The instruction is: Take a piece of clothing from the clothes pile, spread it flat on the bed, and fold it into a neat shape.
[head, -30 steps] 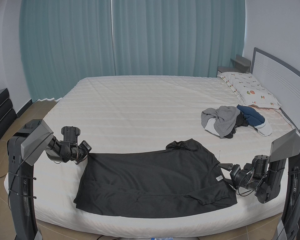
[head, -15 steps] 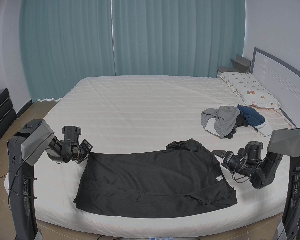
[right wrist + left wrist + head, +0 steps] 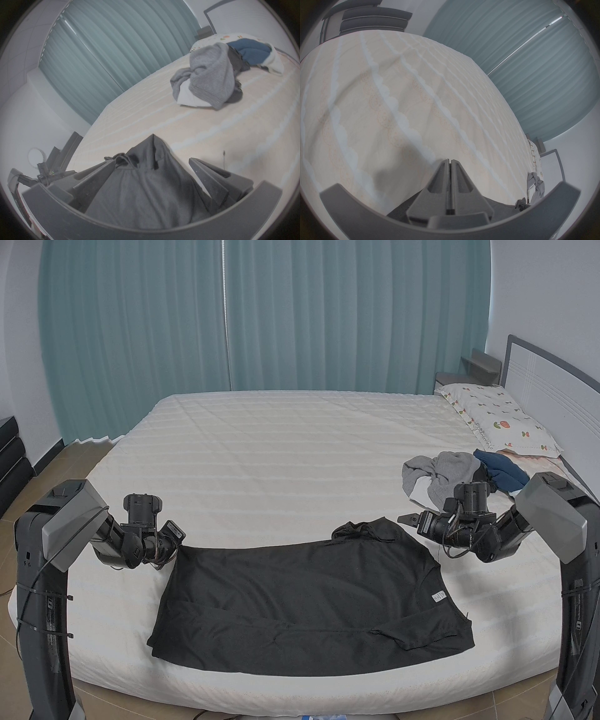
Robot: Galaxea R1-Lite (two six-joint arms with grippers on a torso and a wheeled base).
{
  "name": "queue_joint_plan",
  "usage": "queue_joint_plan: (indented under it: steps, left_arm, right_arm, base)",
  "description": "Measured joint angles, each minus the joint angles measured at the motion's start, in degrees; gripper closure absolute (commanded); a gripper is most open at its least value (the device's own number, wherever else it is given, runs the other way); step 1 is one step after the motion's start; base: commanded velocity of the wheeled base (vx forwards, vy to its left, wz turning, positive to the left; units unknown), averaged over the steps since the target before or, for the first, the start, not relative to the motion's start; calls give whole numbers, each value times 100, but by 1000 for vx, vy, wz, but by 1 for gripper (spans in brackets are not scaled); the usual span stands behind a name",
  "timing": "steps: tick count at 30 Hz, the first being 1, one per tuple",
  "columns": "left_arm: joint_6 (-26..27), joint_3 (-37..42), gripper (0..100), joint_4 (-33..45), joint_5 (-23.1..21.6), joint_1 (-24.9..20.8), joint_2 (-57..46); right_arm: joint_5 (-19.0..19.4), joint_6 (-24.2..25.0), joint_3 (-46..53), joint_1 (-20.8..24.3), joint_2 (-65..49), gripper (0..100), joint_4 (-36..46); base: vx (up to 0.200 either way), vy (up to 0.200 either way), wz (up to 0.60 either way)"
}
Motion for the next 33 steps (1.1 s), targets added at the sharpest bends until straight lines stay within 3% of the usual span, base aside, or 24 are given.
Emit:
queue_joint_plan:
  steps: [6,12,13,27,33]
  left_arm:
    - [-4,40,100,-33,-13,2,-1]
    - [0,52,100,-43,-18,2,0]
    - [0,55,100,-43,-18,2,0]
    - [2,13,100,-35,-22,2,2]
    - [0,0,100,-33,-29,2,-30]
  right_arm:
    - [-208,-230,-1019,98,501,0,729]
    - [-246,-228,-1360,128,834,0,789]
    - [-246,-167,-1399,130,873,100,786]
    - [-249,-17,-1384,-35,981,100,909]
    - [-213,341,-1141,-110,794,100,816]
  base:
    - [0,0,0]
    - [0,0,0]
    - [0,0,0]
    - [0,0,0]
    - [0,0,0]
